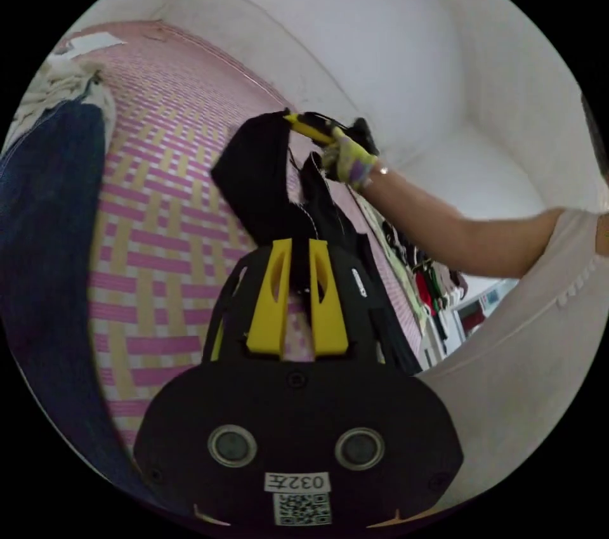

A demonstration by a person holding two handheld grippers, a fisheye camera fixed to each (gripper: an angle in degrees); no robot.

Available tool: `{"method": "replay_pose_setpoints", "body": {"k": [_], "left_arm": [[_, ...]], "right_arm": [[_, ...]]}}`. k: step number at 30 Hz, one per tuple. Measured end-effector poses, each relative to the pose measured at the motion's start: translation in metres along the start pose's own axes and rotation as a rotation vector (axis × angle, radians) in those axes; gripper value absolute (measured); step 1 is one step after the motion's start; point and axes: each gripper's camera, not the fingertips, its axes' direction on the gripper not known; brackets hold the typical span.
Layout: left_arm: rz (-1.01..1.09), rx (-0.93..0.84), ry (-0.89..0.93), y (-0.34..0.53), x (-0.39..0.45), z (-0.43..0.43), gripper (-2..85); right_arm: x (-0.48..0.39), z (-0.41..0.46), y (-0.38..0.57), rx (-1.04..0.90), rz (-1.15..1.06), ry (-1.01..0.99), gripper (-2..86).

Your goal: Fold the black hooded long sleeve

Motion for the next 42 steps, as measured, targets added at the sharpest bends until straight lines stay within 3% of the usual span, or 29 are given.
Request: {"method": "replay_pose_setpoints", "body": {"k": [9, 16, 23, 30, 34, 39, 42], "left_arm": [[-0.035, 0.059, 0.132, -0.005, -0.048, -0.037, 1.9], [-0.067, 0.182, 0.480, 0.016, -0.014, -0.065, 8.5], [-0.290, 0.280, 0.571, 0.063, -0.053, -0.131, 16.4], [-0.554, 0.336, 0.332, 0.151, -0.085, -0.191, 15.2], [-0.771, 0.413, 0.276, 0.217, -0.106, -0.203, 1.3], [-0.750, 0.403, 0.266, 0.234, -0.109, -0.207, -0.6], [-0.673, 0.341, 0.195, 0.215, -0.095, -0.208, -0.5]], "right_arm": [[-0.138, -0.184, 0.128, 0.366, -0.260, -0.142, -0.8], [-0.235, -0.200, 0.250, 0.205, -0.573, 0.126, -0.8], [-0.301, -0.097, 0.291, -0.010, -0.770, 0.063, -0.8], [-0.372, -0.003, 0.375, -0.220, -1.052, 0.192, -0.8], [-0.388, 0.035, 0.431, -0.350, -1.186, 0.241, -0.6], [-0.355, -0.001, 0.434, -0.366, -1.017, 0.089, -0.2], [-0.299, -0.034, 0.414, -0.351, -0.776, 0.073, 0.6]]}}
